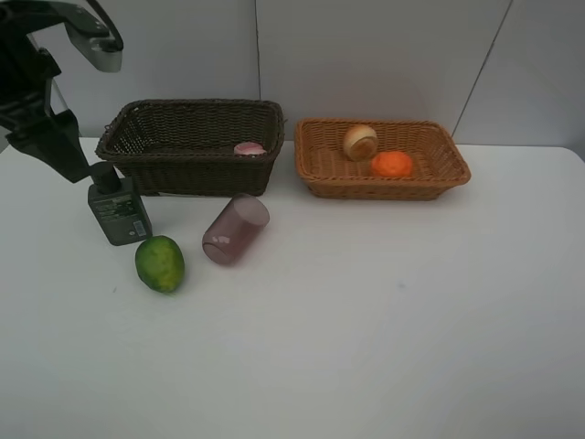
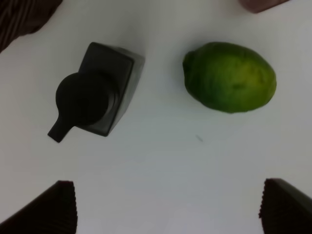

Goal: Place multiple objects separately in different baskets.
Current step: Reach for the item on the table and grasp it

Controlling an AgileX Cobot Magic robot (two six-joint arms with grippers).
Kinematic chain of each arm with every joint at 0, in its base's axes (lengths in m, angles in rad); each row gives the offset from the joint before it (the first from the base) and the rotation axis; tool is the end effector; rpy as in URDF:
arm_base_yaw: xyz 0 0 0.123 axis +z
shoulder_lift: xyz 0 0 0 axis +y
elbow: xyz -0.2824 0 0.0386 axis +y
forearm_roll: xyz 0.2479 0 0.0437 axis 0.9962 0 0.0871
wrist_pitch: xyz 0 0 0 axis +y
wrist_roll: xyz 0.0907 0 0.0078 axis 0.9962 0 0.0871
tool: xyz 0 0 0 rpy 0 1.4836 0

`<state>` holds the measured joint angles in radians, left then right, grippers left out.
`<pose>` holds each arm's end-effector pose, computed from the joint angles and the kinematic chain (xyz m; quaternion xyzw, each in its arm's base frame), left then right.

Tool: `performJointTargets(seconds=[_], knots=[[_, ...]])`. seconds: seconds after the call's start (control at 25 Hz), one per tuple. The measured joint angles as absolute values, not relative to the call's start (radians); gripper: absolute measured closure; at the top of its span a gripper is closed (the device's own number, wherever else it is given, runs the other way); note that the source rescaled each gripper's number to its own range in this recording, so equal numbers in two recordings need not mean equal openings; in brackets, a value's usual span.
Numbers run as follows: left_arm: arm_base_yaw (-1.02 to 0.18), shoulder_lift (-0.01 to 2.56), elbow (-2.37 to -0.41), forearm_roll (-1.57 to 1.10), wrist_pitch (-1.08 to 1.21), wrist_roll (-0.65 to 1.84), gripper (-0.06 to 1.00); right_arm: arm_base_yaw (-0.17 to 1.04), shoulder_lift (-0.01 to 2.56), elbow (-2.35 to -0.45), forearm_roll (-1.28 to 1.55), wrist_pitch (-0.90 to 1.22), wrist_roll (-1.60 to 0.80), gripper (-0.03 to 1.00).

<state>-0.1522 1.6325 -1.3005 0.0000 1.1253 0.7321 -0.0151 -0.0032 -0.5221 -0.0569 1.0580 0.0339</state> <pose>0.3188 -0.0489 0.2738 0.4257 0.8993 0.0286 0.0960 -0.0080 -0.0044 0.2836 0.0221 0.8452 -0.0234 0.5335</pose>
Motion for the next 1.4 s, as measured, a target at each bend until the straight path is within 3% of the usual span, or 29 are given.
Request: performJointTargets(seconds=[0.32, 1.4], knots=[[-0.155, 1.725, -1.301, 0.147, 1.057, 0.826, 0.0, -0.015, -0.003, -0.522, -0.057, 1.058, 0.034, 0.09], [-0.155, 1.903, -1.301, 0.082, 0.826, 0.859, 0.0, -0.015, -0.003, -0.522, -0.057, 1.058, 0.034, 0.09]])
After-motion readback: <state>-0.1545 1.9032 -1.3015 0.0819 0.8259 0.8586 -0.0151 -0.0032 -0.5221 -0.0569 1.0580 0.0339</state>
